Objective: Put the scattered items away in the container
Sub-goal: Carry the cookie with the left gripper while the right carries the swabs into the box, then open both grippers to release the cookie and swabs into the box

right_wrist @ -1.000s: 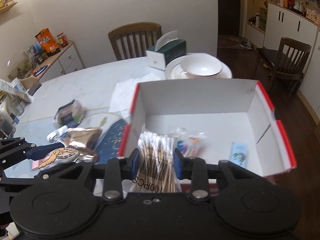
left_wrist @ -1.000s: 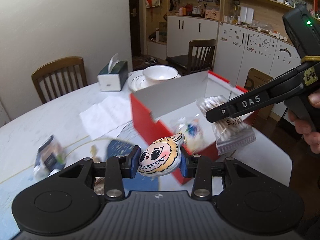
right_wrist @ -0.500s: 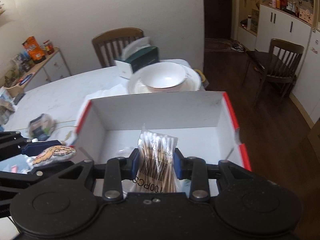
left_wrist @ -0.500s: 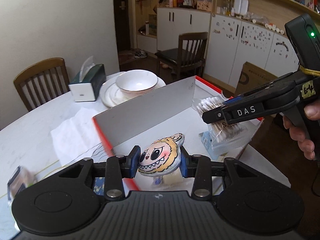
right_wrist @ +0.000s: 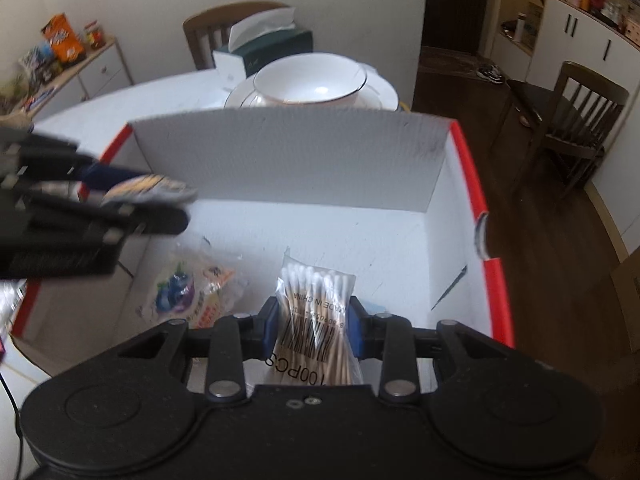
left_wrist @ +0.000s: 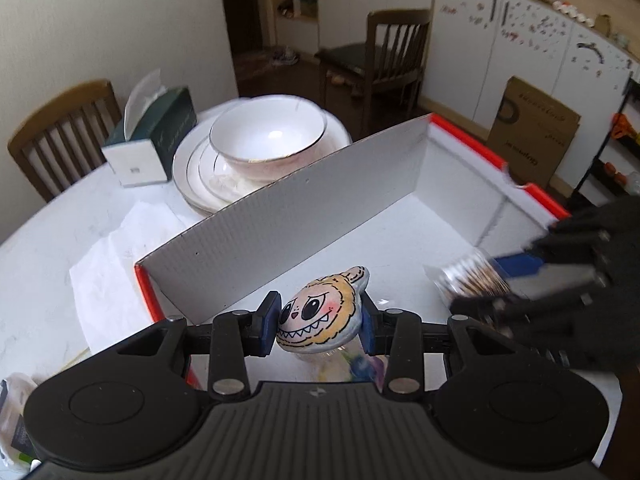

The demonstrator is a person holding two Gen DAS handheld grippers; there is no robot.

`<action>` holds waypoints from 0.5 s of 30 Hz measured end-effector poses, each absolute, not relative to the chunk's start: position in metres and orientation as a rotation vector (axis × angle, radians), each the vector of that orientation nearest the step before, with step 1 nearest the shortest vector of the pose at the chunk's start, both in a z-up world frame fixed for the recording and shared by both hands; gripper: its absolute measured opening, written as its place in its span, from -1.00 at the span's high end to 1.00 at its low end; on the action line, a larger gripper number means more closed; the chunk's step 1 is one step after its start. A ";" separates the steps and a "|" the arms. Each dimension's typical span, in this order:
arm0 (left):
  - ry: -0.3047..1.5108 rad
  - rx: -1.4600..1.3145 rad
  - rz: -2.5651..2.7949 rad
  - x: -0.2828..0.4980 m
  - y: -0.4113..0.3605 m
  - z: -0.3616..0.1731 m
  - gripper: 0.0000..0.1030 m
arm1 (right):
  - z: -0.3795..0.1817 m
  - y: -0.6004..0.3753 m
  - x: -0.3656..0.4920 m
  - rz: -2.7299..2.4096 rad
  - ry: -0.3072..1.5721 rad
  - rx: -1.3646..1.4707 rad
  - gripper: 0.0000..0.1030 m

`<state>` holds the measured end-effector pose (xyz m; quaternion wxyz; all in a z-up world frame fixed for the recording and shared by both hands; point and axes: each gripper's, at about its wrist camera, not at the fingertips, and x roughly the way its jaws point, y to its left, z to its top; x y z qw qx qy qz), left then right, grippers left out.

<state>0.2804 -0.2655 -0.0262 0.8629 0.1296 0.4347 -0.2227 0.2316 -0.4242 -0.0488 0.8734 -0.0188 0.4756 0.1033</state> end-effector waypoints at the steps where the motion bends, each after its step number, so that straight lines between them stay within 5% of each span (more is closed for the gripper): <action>1: 0.924 0.270 -0.460 0.285 -0.267 -0.029 0.27 | -0.051 -0.423 0.233 0.222 1.003 -0.038 0.37; 15: 1.056 0.307 -0.426 0.304 -0.276 -0.062 0.27 | -0.062 -0.416 0.233 0.288 1.035 -0.073 0.37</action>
